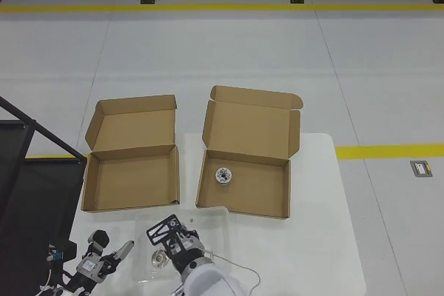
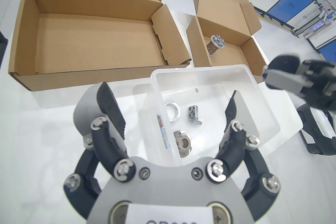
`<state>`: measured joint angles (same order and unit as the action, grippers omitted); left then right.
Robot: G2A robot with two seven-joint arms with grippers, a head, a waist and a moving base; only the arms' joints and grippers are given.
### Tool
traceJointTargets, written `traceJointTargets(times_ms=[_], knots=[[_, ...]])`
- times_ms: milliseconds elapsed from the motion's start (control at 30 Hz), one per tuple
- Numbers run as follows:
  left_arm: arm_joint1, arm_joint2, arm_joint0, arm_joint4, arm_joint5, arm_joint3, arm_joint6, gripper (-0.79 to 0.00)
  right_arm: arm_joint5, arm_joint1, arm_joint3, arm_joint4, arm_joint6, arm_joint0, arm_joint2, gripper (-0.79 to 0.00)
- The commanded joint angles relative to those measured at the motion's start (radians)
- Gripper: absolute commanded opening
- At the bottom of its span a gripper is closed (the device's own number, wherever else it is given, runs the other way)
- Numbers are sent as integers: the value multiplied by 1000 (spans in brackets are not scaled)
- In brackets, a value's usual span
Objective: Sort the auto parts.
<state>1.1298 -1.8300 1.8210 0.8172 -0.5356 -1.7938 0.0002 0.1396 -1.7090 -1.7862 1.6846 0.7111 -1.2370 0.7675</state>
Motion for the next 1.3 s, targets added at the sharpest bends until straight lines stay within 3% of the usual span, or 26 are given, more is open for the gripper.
traceJointTargets(times_ms=[0, 200, 367, 633, 667, 833, 933, 1267], knots=[[0, 0, 0, 0, 0, 0, 0, 0, -160, 19, -63, -124, -76, -35, 93, -785], [0, 0, 0, 0, 0, 0, 0, 0, -757, 81, -118, -481, -137, -87, 359, -785], [0, 0, 0, 0, 0, 0, 0, 0, -1120, 125, -42, -765, -102, -57, 526, -785], [0, 0, 0, 0, 0, 0, 0, 0, -1148, 205, 34, -1062, 67, 25, 583, -785], [0, 0, 0, 0, 0, 0, 0, 0, -1109, 210, 44, -1060, 73, 28, 601, -785], [0, 0, 0, 0, 0, 0, 0, 0, -664, 209, 49, -917, 63, 73, 614, -785], [0, 0, 0, 0, 0, 0, 0, 0, -448, 206, 90, -835, 76, 117, 591, -785], [0, 0, 0, 0, 0, 0, 0, 0, 13, 186, 447, -667, 200, 384, 485, -785]])
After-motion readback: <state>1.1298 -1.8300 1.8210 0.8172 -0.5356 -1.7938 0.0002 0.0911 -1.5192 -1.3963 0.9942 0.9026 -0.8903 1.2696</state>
